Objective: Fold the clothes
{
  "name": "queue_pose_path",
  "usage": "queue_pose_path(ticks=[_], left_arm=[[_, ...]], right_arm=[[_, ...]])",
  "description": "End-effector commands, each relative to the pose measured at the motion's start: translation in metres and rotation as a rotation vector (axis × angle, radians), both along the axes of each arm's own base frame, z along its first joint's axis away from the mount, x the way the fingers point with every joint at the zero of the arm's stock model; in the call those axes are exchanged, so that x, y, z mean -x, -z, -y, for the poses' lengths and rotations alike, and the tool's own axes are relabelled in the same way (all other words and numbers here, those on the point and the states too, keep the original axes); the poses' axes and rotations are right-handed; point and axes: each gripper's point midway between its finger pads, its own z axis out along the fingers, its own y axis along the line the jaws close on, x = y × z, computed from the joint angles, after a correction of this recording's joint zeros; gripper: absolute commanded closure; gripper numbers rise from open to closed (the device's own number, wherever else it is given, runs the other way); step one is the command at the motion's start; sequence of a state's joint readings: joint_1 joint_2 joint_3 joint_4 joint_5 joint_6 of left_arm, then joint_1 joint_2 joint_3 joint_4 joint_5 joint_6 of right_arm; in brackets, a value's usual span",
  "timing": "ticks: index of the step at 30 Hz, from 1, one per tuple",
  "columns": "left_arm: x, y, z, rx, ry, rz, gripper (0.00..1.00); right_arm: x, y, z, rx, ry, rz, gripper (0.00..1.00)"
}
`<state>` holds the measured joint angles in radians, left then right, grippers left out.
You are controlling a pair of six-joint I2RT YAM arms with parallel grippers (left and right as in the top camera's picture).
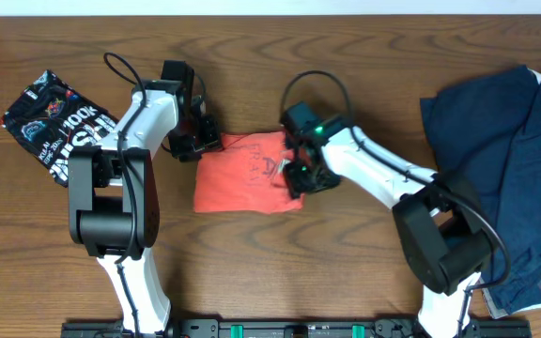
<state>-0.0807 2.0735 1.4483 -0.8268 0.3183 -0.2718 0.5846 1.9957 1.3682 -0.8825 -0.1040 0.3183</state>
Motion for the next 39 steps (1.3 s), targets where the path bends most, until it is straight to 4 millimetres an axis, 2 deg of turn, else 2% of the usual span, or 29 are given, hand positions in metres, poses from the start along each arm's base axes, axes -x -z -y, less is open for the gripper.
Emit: queue_pose_path(ticks=[1,4,9,11,13,16,20,22,24,27,29,34,39], left_arm=[[0.017,0.009,-0.002,-0.01,0.014,-0.059,0.47],[0.033,0.01,-0.003,-0.015,0.014,-0.124,0.47],[0.082,0.0,-0.007,-0.036,-0.021,-0.338,0.47],[0.099,-0.006,-0.008,-0.048,-0.046,-0.421,0.47],[0.106,-0.011,-0.008,-0.052,-0.043,-0.449,0.47],[0.1,-0.019,-0.008,-0.047,-0.045,-0.402,0.47],[0.07,-0.034,-0.009,-0.044,-0.052,-0.239,0.46],[0.054,-0.042,-0.007,-0.034,-0.053,-0.148,0.46],[0.042,-0.048,-0.006,-0.027,-0.054,-0.082,0.45],[0.033,-0.049,-0.005,-0.022,-0.053,-0.041,0.45],[0.031,-0.046,-0.005,-0.022,-0.053,-0.037,0.45],[0.04,-0.035,-0.004,-0.026,-0.047,-0.07,0.44],[0.053,-0.022,-0.003,-0.03,-0.039,-0.105,0.44]], right_arm=[[-0.031,-0.015,0.037,0.126,0.15,0.13,0.38],[-0.043,-0.025,0.052,0.14,0.19,0.169,0.37],[-0.062,-0.032,0.091,0.221,0.318,0.231,0.36],[-0.068,-0.034,0.1,0.209,0.348,0.238,0.35],[-0.072,-0.036,0.102,0.176,0.364,0.23,0.34],[-0.072,-0.046,0.077,0.022,0.277,0.194,0.33],[-0.059,-0.087,0.004,-0.339,-0.075,0.217,0.34],[-0.052,-0.102,-0.013,-0.392,-0.179,0.252,0.34],[-0.045,-0.104,-0.024,-0.39,-0.262,0.269,0.32],[-0.039,-0.093,-0.03,-0.338,-0.319,0.27,0.34],[-0.038,-0.081,-0.032,-0.297,-0.329,0.261,0.39],[-0.04,-0.057,-0.04,-0.272,-0.344,0.239,0.67],[-0.049,-0.036,-0.037,-0.231,-0.314,0.236,0.74]])
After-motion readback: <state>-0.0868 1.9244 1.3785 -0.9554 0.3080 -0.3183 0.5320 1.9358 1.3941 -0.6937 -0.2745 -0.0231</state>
